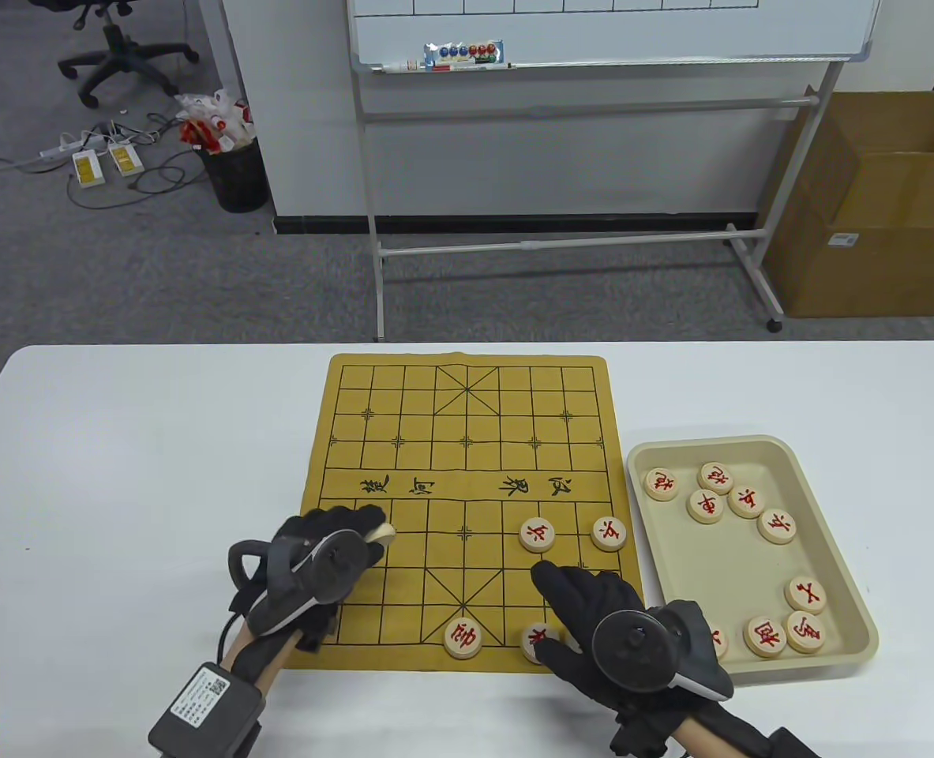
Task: Set up Chinese chess pieces
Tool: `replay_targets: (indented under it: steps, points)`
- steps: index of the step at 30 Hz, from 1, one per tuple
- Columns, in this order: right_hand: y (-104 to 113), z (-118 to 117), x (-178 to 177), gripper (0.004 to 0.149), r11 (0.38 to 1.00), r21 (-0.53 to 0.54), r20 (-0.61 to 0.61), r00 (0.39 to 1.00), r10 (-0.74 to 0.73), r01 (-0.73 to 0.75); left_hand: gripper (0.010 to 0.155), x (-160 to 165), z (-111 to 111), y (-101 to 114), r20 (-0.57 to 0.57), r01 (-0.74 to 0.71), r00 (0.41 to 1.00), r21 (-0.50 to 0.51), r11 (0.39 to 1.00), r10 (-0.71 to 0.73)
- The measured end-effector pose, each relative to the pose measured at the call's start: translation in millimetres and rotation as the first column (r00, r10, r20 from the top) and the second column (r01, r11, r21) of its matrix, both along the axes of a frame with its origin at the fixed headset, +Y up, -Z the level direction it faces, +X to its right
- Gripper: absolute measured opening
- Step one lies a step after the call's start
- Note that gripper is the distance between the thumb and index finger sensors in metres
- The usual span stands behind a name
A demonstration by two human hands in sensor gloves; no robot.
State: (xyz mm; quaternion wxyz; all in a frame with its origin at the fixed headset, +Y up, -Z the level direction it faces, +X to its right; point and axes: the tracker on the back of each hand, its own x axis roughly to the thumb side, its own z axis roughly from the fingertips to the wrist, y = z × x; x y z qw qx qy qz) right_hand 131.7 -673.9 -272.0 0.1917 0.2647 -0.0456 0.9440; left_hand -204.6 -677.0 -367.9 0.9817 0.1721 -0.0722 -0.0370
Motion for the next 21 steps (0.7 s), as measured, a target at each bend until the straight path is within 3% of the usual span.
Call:
replay_targets:
  steps: [3, 9, 15, 21]
  points:
    - [0.5, -0.2, 3.2, 0.082, 1.0, -0.001, 0.004, 1.0, 0.002, -0.002, 0.053, -11.9, -26.8, -13.5, -0.115, 0.091, 0.988, -0.084, 0.992, -0.101]
    - [-1.6, -2.4, 7.2, 0.081, 1.0, -0.027, 0.006, 1.0, 0.015, -0.015, 0.054, -12.2, -54.3, -45.7, -0.167, 0.273, 0.94, -0.159, 0.949, -0.298]
    - [-1.4, -3.0, 8.0, 0.081, 0.999, -0.04, 0.009, 1.0, 0.016, -0.015, 0.054, -10.4, -63.7, -69.7, -0.144, 0.307, 0.93, -0.198, 0.931, -0.338]
    - [-1.9, -3.4, 7.2, 0.079, 0.999, -0.045, 0.01, 1.0, 0.024, -0.024, 0.056, -2.4, -57.5, -73.7, -0.071, 0.403, 0.9, -0.241, 0.883, -0.43]
